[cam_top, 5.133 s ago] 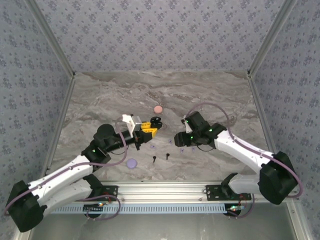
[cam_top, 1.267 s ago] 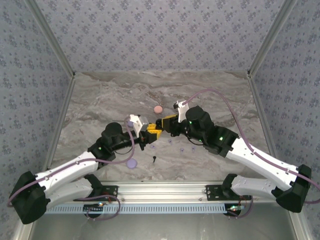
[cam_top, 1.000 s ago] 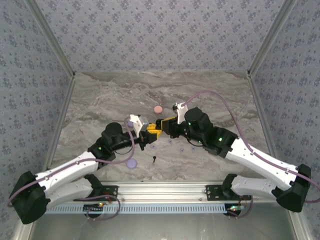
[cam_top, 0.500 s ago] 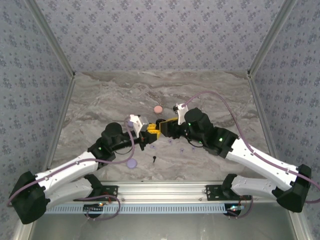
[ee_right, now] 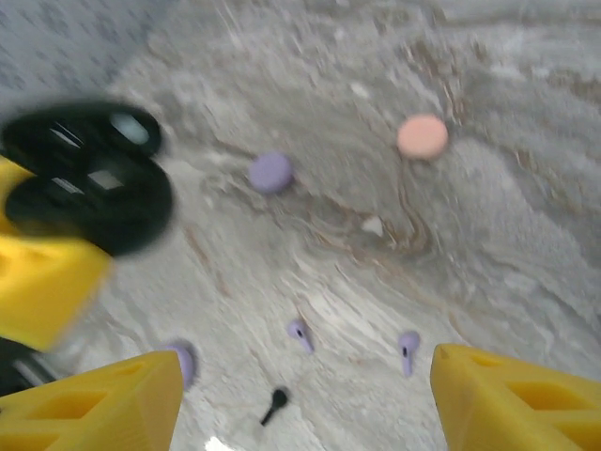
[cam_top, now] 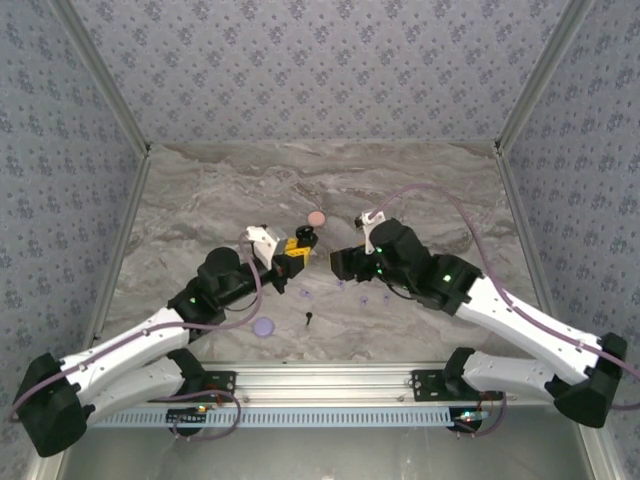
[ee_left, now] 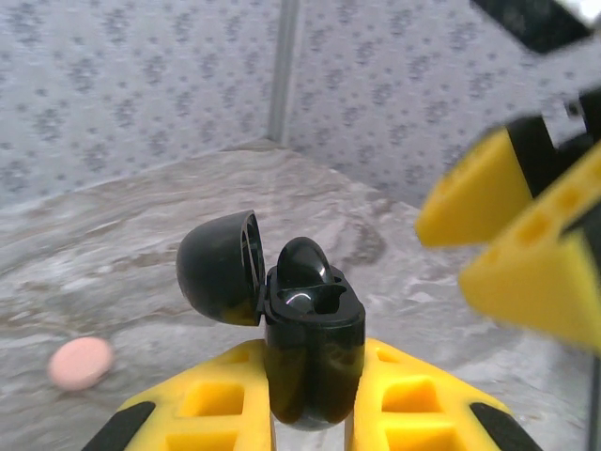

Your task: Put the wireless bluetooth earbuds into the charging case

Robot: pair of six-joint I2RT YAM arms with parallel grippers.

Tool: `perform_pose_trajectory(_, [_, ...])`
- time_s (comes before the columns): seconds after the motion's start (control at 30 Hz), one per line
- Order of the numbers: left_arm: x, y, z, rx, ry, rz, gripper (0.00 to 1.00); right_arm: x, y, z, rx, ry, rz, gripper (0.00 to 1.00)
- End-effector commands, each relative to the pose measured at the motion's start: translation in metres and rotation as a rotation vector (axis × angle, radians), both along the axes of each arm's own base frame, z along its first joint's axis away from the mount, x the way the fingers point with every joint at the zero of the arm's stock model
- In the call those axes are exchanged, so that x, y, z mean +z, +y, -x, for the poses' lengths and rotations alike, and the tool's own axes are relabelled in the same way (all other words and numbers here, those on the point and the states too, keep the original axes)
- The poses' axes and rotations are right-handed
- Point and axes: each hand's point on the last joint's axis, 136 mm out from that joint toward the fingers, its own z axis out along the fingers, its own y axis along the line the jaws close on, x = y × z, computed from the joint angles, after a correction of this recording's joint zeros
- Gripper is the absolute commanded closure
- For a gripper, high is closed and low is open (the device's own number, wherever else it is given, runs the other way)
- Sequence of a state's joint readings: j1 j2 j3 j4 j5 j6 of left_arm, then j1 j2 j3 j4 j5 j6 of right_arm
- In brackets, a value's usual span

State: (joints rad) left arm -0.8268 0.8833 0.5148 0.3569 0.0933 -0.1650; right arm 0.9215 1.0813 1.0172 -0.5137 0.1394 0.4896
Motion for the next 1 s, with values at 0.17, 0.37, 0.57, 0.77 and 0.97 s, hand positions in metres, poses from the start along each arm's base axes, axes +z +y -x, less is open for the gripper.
perform_pose_trajectory(0.17, [-0.016, 0.052, -0.032, 0.305, 0.067, -0.052, 1.00, -0.116, 0.023, 0.027, -0.004, 0.339, 0.161, 0.32])
perform_pose_trajectory(0.37, [-0.034, 0.083, -0.045, 0.438, 0.153, -0.043, 1.00, -0.159, 0.053, 0.038, 0.017, 0.427, 0.262, 0.43])
perform_pose_trajectory(0.57, [-0.048, 0.107, -0.049, 0.524, 0.206, -0.046, 1.00, -0.184, 0.073, 0.042, 0.042, 0.442, 0.386, 0.47])
perform_pose_trajectory(0.77, [-0.048, 0.111, -0.047, 0.523, 0.204, -0.038, 1.00, -0.200, 0.088, 0.045, 0.061, 0.450, 0.475, 0.51])
perform_pose_trajectory(0.97, [-0.043, 0.106, -0.046, 0.493, 0.199, -0.020, 1.00, -0.211, 0.086, 0.047, 0.061, 0.444, 0.560, 0.55])
